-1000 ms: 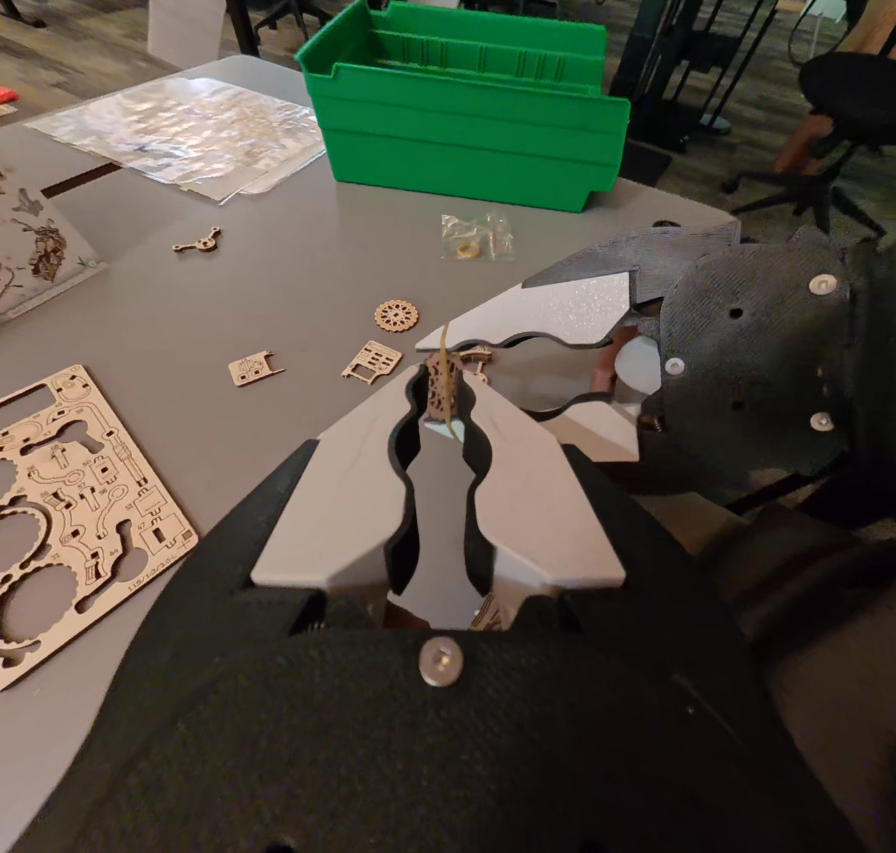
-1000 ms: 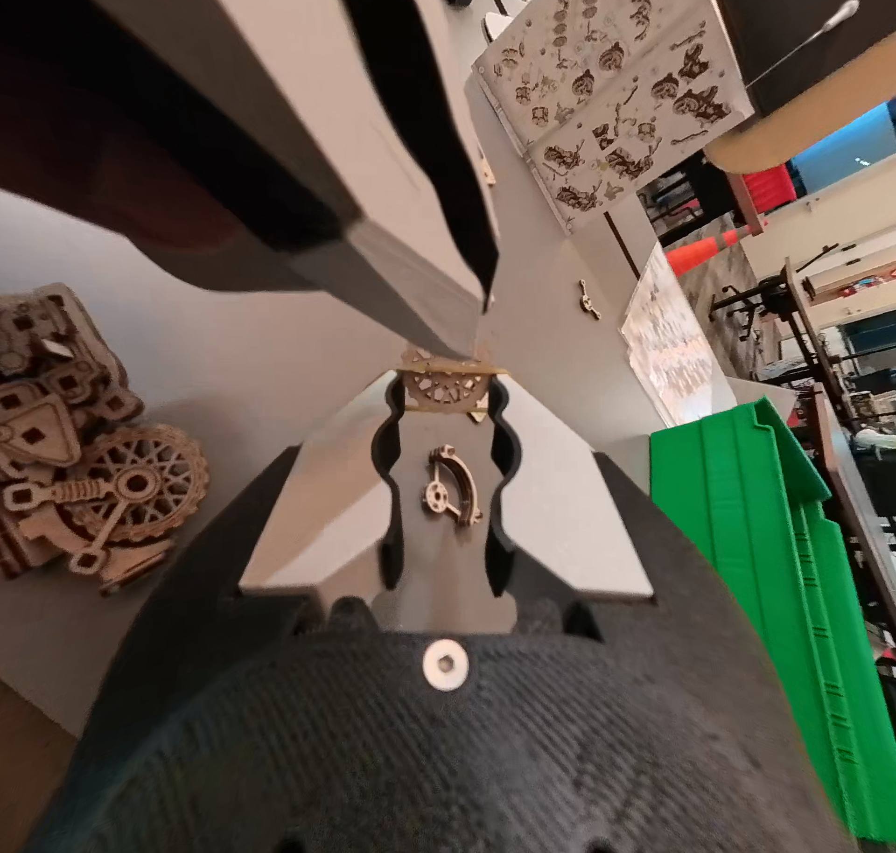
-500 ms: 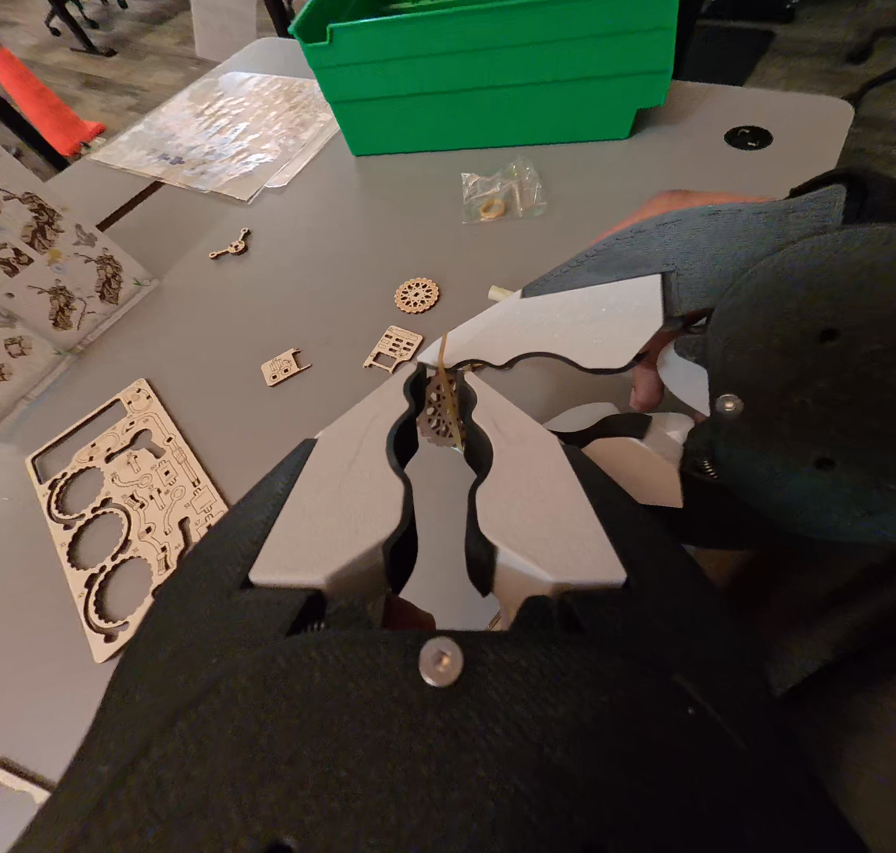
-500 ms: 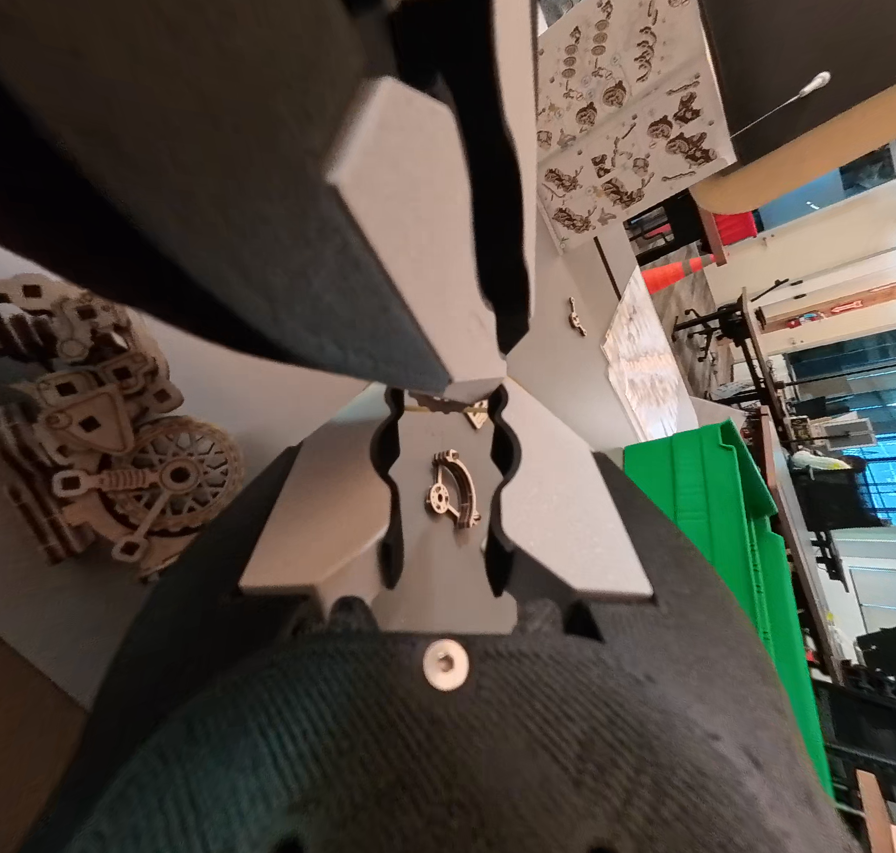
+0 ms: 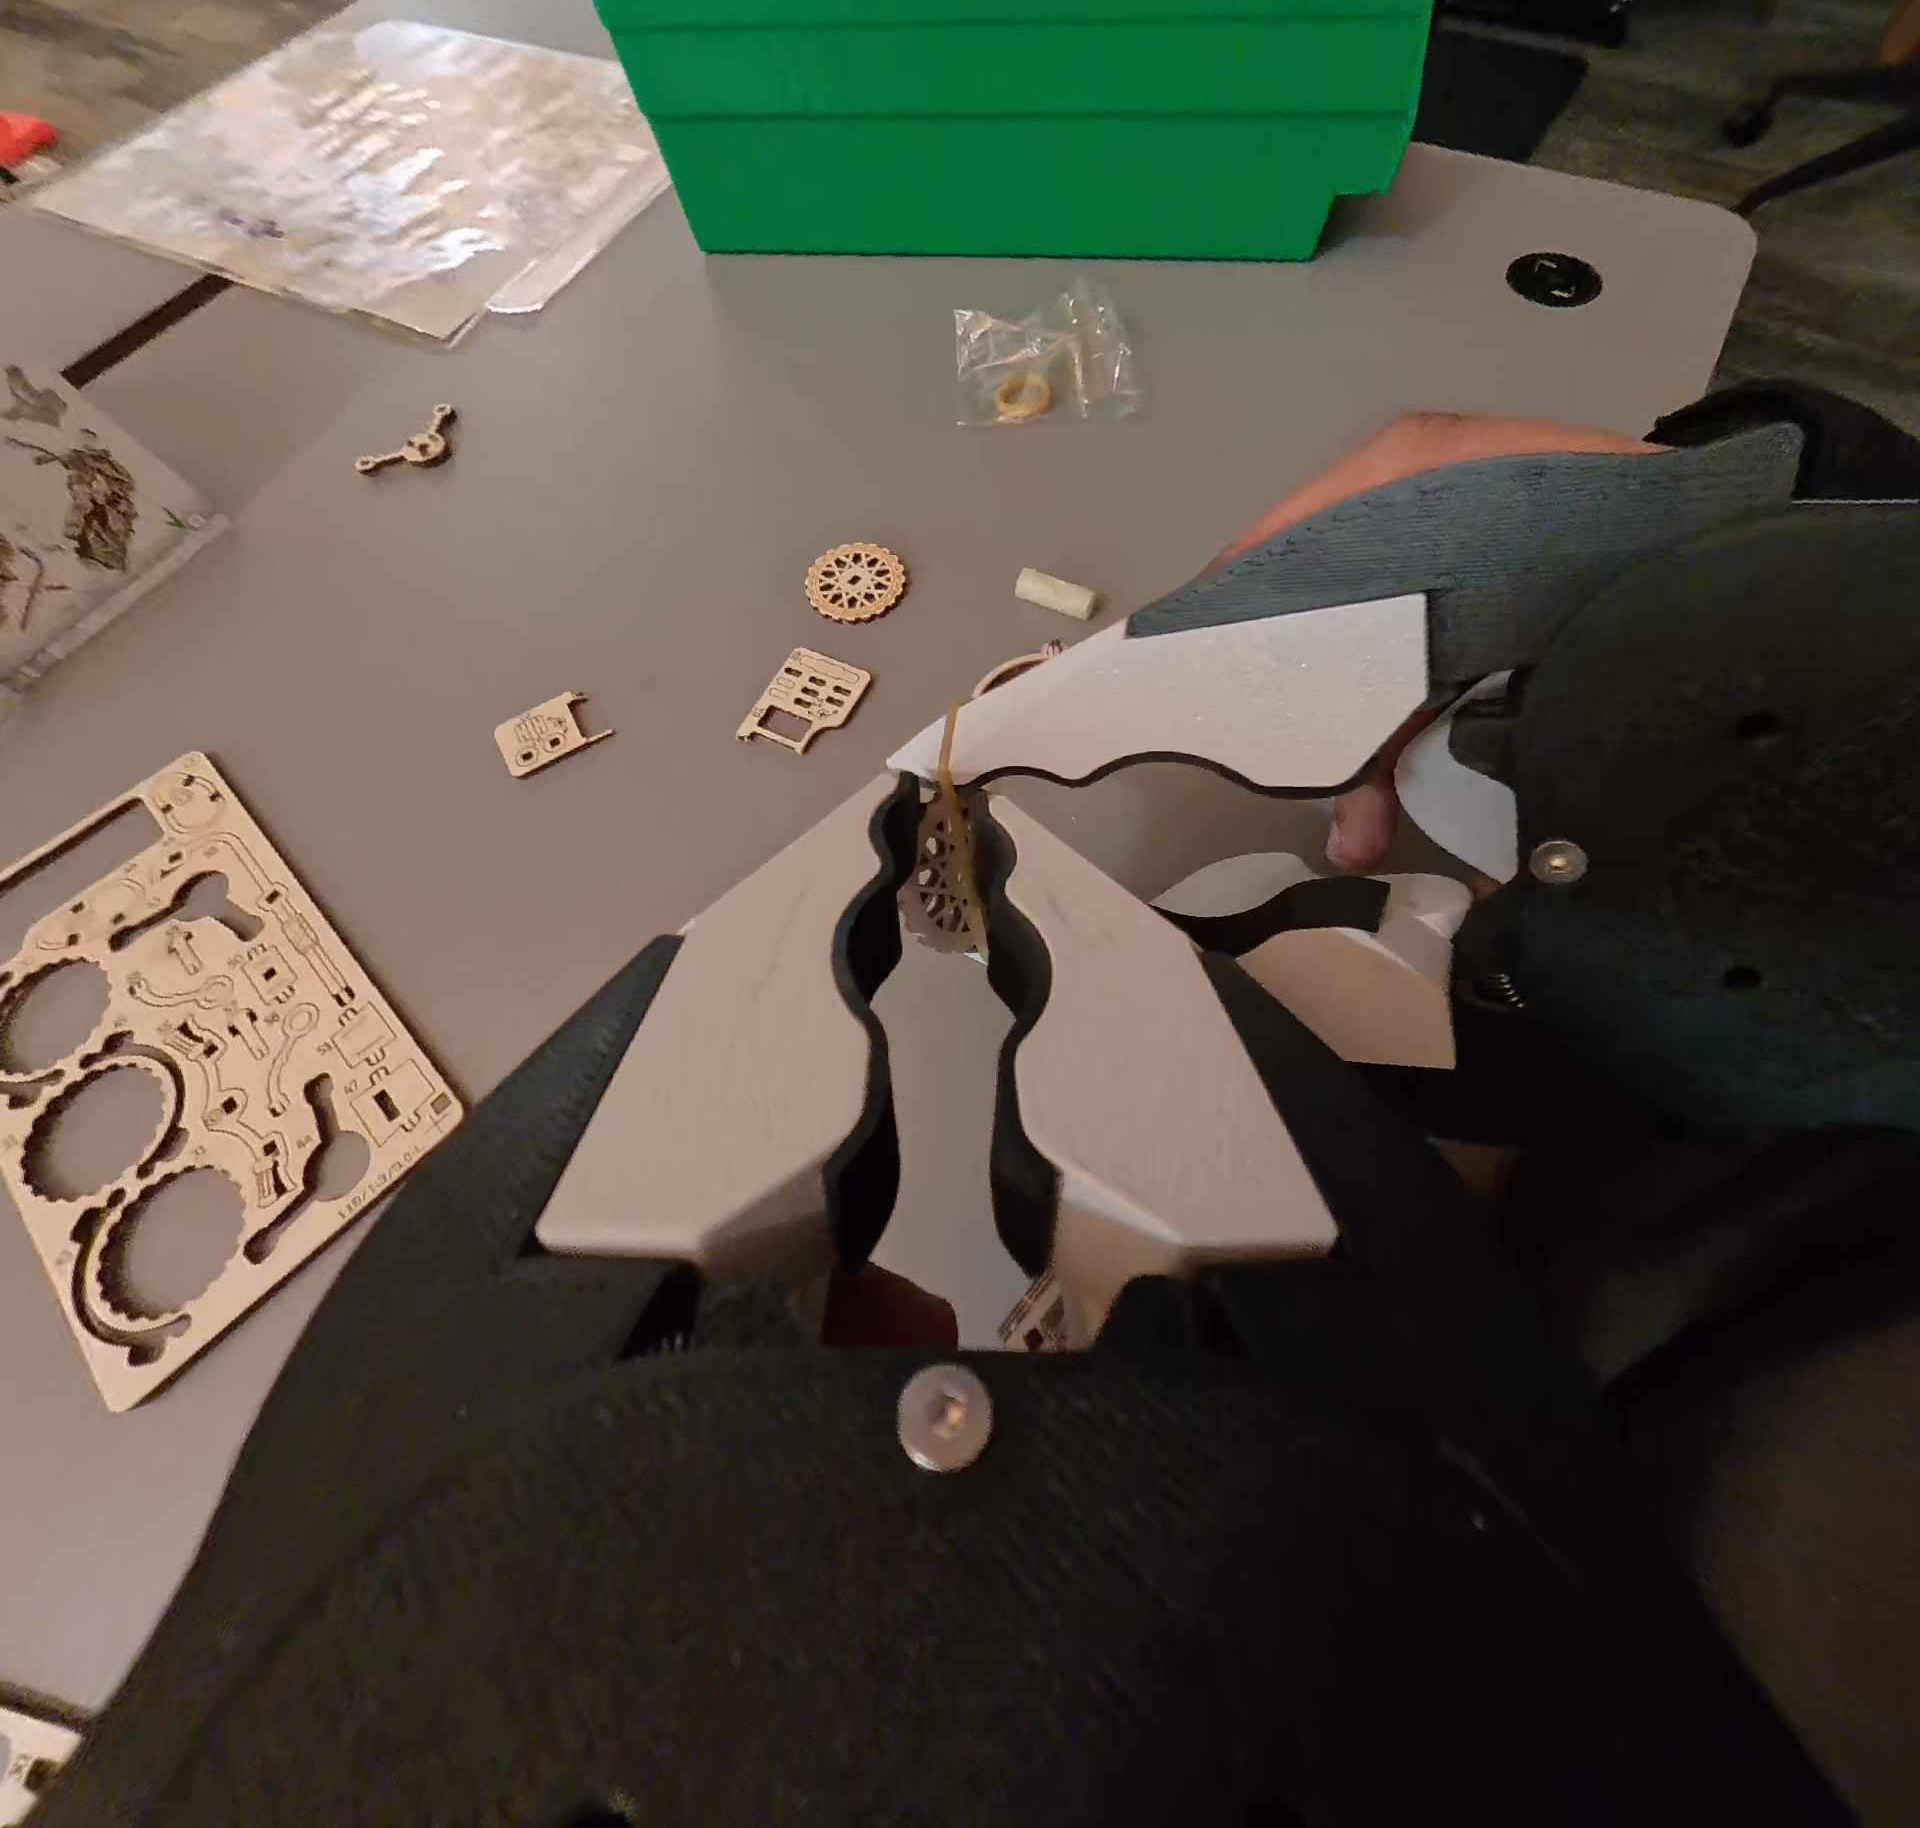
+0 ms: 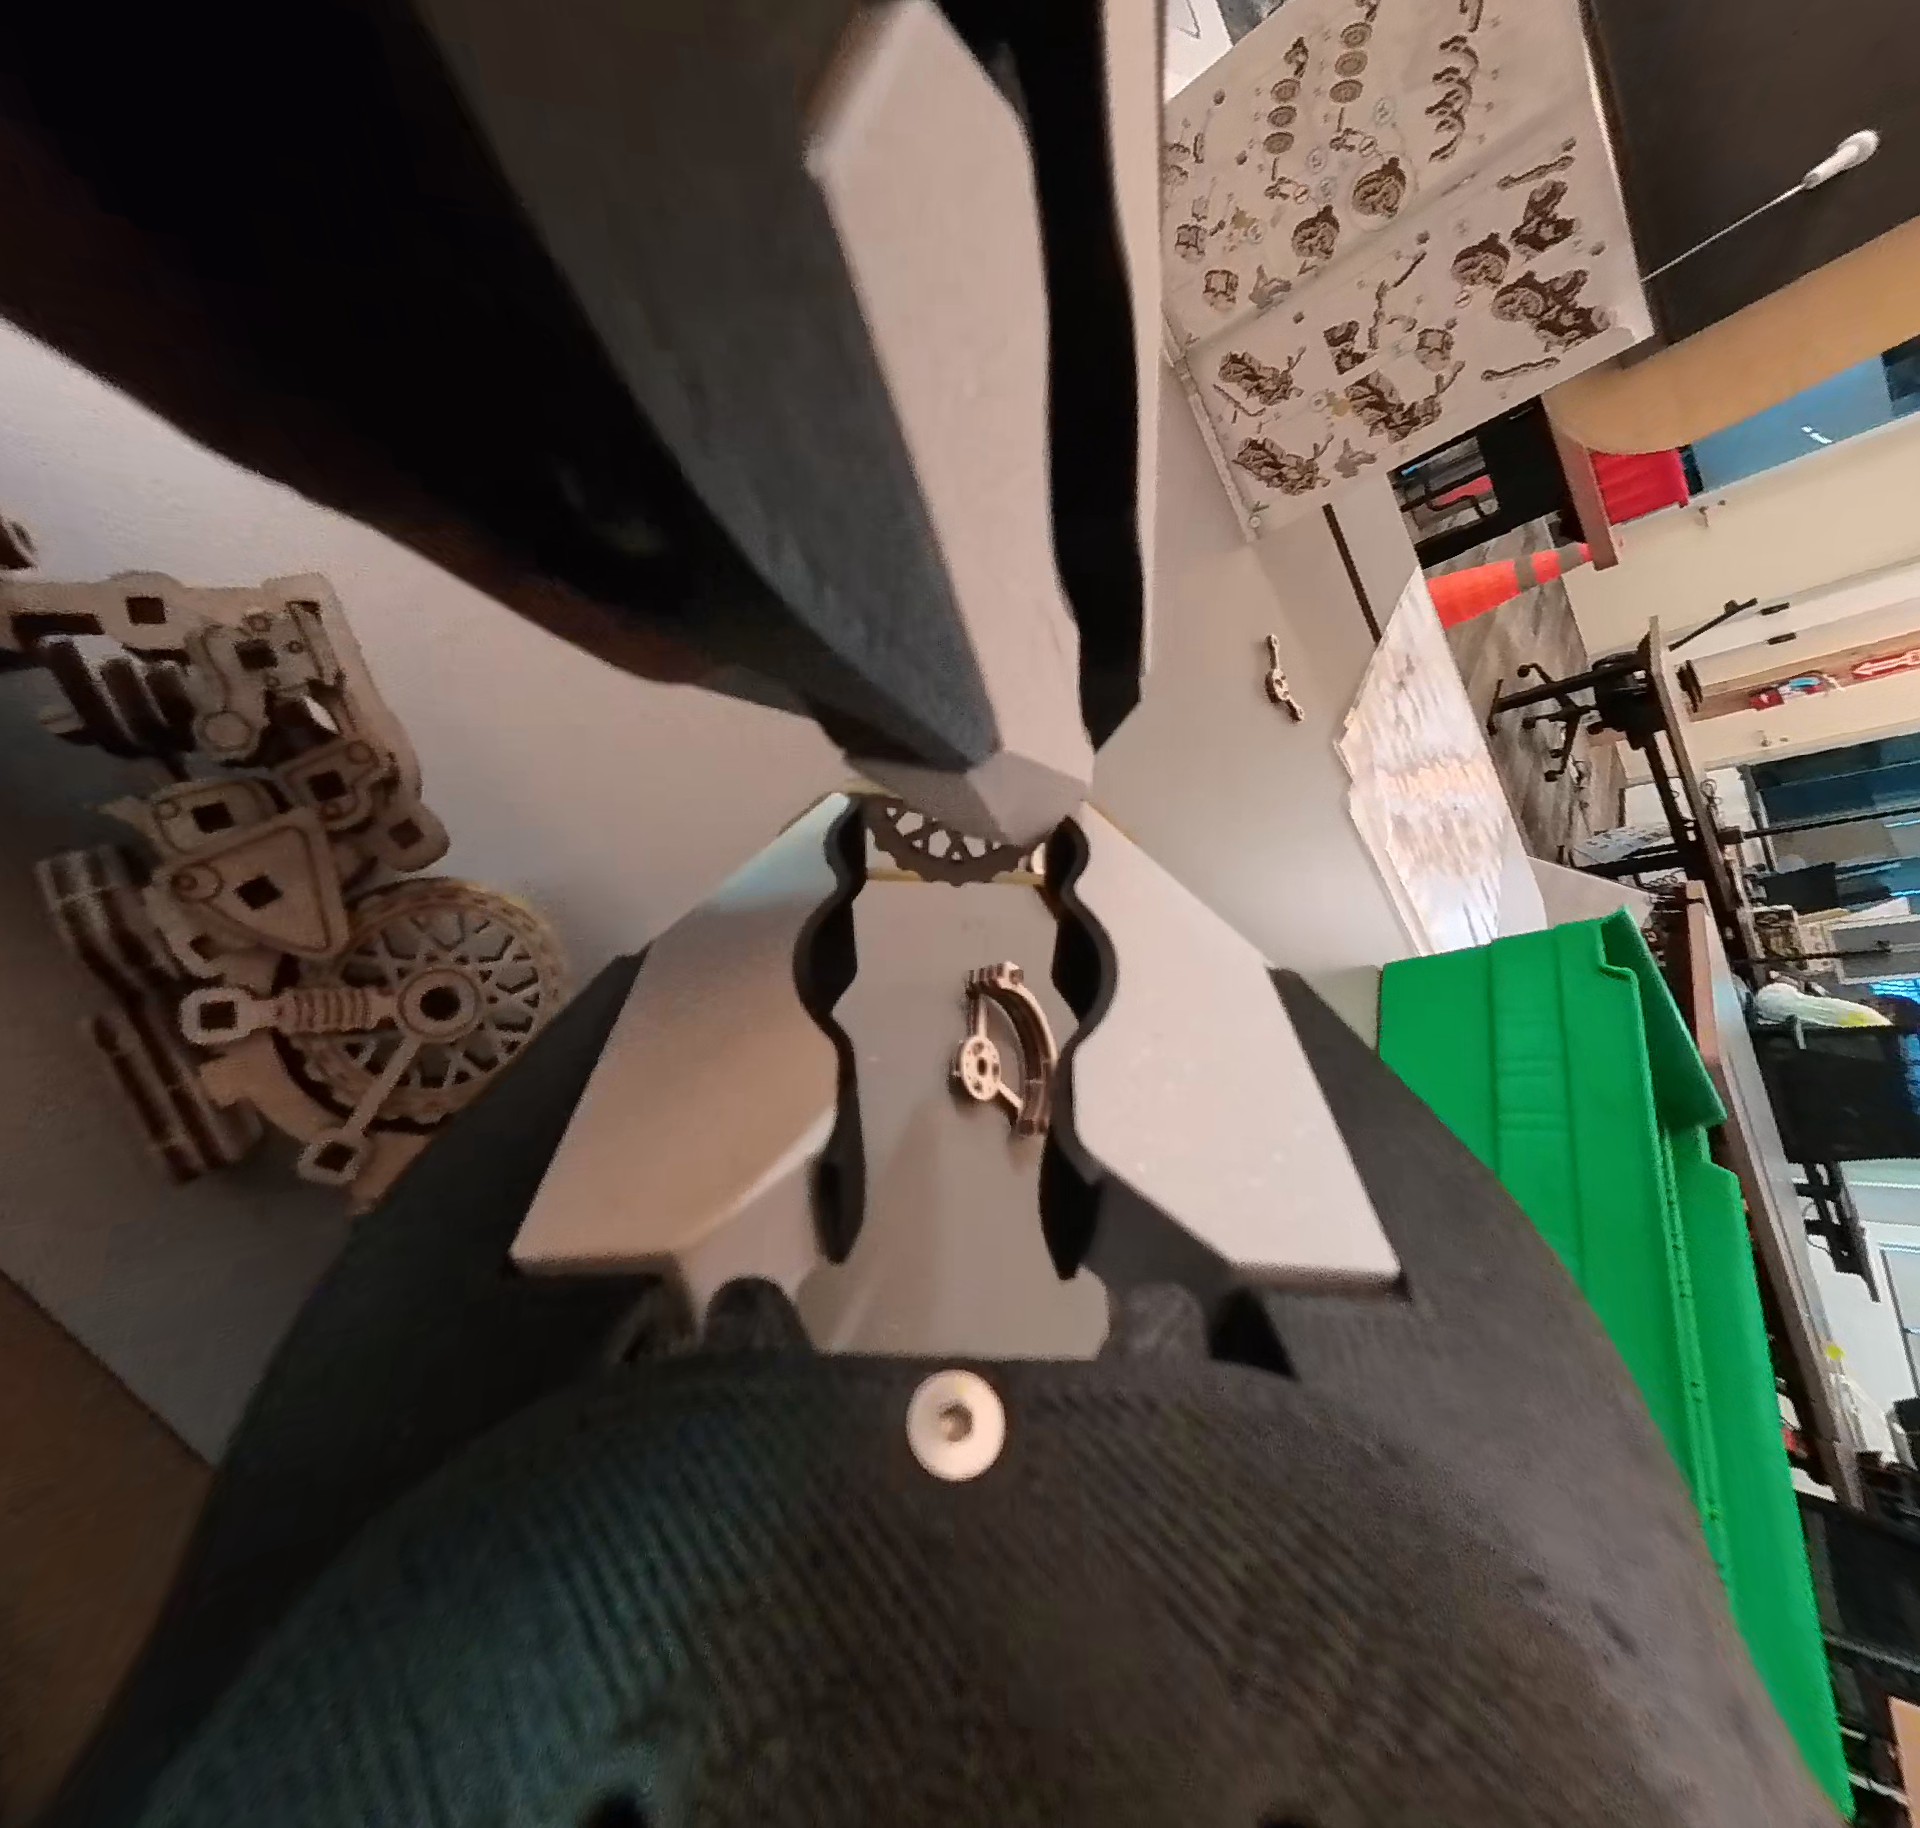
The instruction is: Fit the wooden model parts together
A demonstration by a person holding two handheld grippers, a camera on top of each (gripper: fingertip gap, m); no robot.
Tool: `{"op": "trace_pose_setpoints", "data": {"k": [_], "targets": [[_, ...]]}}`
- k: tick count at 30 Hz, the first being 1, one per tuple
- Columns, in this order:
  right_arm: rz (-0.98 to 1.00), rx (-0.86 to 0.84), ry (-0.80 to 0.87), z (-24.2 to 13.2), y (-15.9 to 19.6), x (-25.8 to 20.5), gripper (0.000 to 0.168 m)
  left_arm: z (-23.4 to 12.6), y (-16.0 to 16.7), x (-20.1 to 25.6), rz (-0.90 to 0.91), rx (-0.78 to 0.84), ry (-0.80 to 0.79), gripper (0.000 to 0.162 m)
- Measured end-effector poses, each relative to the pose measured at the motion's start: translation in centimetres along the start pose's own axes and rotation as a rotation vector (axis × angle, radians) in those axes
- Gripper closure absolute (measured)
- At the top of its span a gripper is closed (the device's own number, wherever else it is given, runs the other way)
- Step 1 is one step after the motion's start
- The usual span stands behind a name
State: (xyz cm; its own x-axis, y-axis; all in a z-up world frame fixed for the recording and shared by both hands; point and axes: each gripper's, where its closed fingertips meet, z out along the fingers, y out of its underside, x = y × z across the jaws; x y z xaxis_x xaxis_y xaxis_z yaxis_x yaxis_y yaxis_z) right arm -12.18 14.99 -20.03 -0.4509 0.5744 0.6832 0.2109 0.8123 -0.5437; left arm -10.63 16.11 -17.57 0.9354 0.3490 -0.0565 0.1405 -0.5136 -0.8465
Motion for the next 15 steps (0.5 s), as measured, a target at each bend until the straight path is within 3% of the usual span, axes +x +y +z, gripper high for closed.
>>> {"op": "trace_pose_setpoints", "data": {"k": [15], "targets": [[-0.025, -0.022, 0.007, 0.34, 0.58, -0.05, 0.134, -0.13, 0.15, -0.4, 0.044, -0.006, -0.053, 0.162]]}}
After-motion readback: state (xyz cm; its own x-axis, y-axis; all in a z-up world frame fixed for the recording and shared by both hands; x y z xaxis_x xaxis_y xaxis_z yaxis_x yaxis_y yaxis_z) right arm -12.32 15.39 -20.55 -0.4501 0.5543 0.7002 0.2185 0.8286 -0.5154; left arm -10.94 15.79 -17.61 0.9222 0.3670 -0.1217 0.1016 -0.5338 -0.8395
